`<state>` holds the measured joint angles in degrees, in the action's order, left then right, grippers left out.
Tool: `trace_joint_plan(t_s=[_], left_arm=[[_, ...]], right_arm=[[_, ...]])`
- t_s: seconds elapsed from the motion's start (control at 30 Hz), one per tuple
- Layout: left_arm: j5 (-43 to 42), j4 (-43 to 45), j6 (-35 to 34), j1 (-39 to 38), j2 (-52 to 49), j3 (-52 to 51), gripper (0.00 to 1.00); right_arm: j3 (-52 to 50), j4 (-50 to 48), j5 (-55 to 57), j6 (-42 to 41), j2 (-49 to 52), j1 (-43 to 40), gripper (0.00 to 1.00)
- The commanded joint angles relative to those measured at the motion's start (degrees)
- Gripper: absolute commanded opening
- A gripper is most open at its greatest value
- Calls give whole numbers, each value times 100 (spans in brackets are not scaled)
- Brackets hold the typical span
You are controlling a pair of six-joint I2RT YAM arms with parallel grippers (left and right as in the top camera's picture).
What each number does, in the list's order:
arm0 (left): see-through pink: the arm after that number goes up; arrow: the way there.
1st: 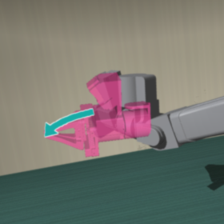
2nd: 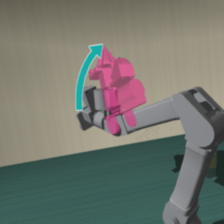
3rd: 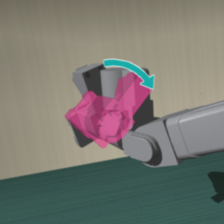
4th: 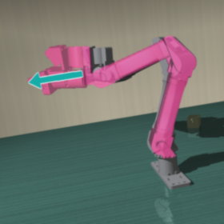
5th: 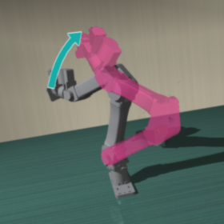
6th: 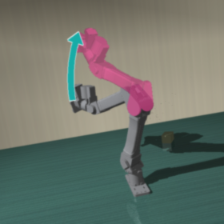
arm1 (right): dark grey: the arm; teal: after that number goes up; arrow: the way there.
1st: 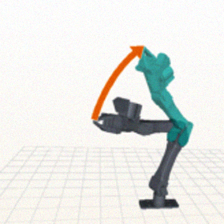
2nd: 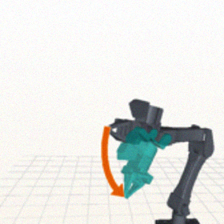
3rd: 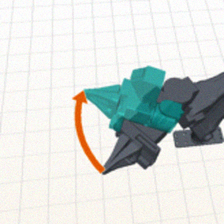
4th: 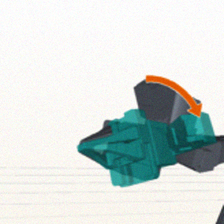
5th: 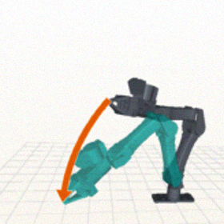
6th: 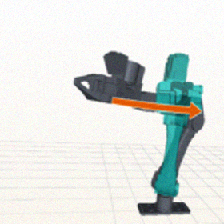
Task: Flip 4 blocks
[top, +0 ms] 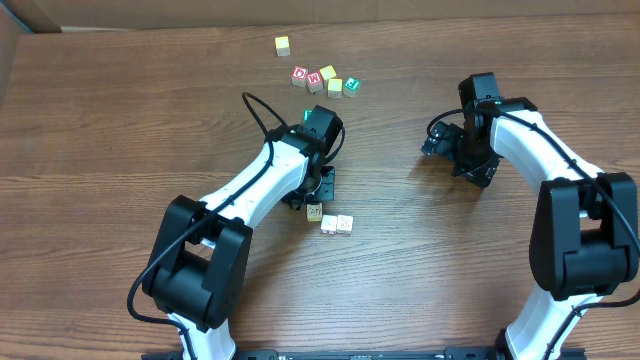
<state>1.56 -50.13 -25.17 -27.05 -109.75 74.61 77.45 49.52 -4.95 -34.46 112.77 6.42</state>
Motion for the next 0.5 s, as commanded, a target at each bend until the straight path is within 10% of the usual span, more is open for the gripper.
trace_joint_plan(t_s=[0.0, 0.47], left_arm=[[72, -2, -79, -68, -50, -96, 4], [-4, 68, 295, -68, -48, -96, 4]], right_arm=[[57, -20, 35, 42, -164, -7, 100], [57, -20, 35, 42, -164, -7, 100]])
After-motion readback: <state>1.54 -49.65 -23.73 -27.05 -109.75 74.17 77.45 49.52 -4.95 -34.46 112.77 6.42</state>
